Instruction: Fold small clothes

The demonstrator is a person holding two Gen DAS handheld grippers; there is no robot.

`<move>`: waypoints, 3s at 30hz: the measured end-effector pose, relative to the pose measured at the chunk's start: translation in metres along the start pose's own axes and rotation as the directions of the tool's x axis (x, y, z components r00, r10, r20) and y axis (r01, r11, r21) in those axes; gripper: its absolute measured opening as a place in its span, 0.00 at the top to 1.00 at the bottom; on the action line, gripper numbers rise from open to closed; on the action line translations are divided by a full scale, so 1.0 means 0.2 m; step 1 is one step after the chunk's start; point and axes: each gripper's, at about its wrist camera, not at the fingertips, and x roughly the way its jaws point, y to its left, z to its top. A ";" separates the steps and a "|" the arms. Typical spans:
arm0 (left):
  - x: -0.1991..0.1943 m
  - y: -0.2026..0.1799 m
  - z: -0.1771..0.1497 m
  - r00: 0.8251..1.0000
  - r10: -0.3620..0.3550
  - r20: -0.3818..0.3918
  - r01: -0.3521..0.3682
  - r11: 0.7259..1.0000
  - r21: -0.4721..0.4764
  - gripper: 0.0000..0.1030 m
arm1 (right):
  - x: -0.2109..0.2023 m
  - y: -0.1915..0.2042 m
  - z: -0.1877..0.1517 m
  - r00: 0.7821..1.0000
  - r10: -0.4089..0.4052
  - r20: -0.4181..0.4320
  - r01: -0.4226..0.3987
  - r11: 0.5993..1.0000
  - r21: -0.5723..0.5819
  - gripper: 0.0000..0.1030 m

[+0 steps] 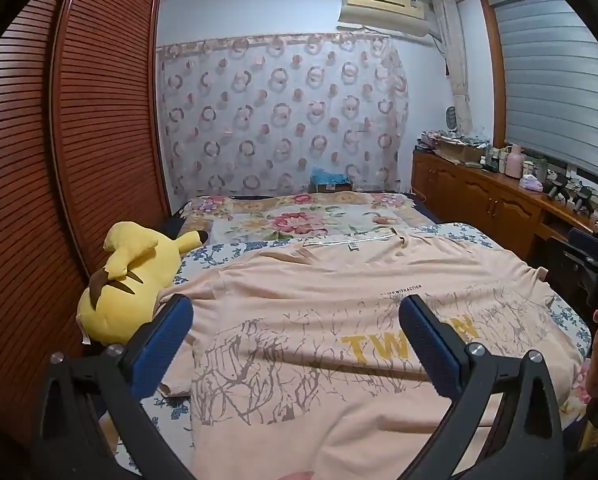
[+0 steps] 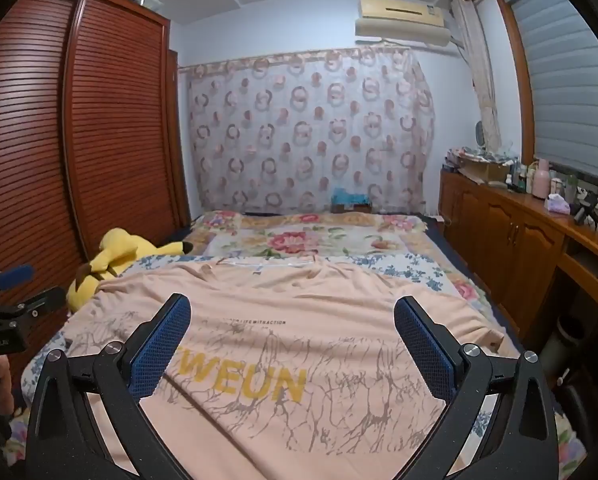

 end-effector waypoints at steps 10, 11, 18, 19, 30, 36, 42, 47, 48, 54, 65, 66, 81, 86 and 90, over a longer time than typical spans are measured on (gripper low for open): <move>0.00 0.01 0.01 1.000 0.004 0.003 -0.004 1.000 -0.003 0.00 | 0.00 0.00 0.00 1.000 -0.001 0.006 0.001 1.000 -0.004 0.00; 0.00 0.02 0.02 1.000 0.003 0.004 -0.003 1.000 -0.004 0.00 | 0.00 0.00 0.00 1.000 -0.002 0.006 0.002 1.000 -0.005 0.00; 0.00 0.01 0.01 1.000 0.002 0.004 -0.002 1.000 -0.004 0.00 | 0.00 0.00 0.00 1.000 -0.001 0.008 0.001 1.000 -0.004 0.00; 0.00 0.01 0.01 1.000 0.003 0.005 -0.003 1.000 -0.004 0.00 | 0.00 0.00 0.00 1.000 -0.001 0.007 0.001 1.000 -0.003 0.00; -0.01 0.05 0.02 1.000 0.004 0.008 -0.004 1.000 -0.008 0.00 | 0.00 0.00 -0.01 1.000 -0.003 0.008 0.003 1.000 -0.004 0.00; -0.01 0.05 0.02 1.000 0.005 0.009 -0.005 1.000 -0.010 0.00 | 0.00 0.00 -0.01 1.000 -0.003 0.009 0.003 1.000 -0.004 0.00; -0.01 0.05 0.02 1.000 0.005 0.011 -0.005 1.000 -0.010 0.00 | 0.00 0.00 -0.01 1.000 -0.003 0.009 0.003 1.000 -0.004 0.00; -0.01 0.05 0.02 1.000 0.006 0.011 -0.006 1.000 -0.009 0.00 | 0.00 0.00 -0.01 1.000 -0.003 0.010 0.003 1.000 -0.004 0.00; -0.01 0.05 0.02 1.000 0.006 0.010 -0.006 1.000 -0.009 0.00 | 0.00 0.00 0.00 1.000 -0.004 0.010 0.004 1.000 -0.003 0.00; -0.01 0.07 0.02 1.000 0.007 0.012 -0.007 1.000 -0.010 0.00 | 0.00 0.00 0.00 1.000 -0.003 0.010 0.003 1.000 -0.004 0.00; -0.01 0.06 0.02 1.000 0.008 0.014 -0.007 1.000 -0.010 0.00 | -0.01 -0.01 -0.01 1.000 -0.001 0.010 0.001 1.000 -0.004 0.00; -0.01 0.07 0.02 1.000 0.007 0.014 -0.007 1.000 -0.010 0.00 | -0.01 -0.01 -0.01 1.000 -0.002 0.011 0.002 1.000 -0.004 0.00; -0.01 0.06 0.02 1.000 0.009 0.015 -0.009 1.000 -0.008 0.00 | -0.01 -0.03 -0.02 1.000 -0.001 0.014 0.001 1.000 -0.004 0.00; -0.01 0.06 0.02 1.000 0.009 0.015 -0.009 1.000 -0.008 0.00 | -0.01 -0.04 -0.02 1.000 -0.001 0.014 0.001 1.000 -0.005 0.00; -0.04 0.09 0.06 1.000 0.012 0.012 -0.012 1.000 -0.010 0.00 | -0.01 -0.04 -0.03 1.000 0.000 0.014 0.000 1.000 -0.004 0.00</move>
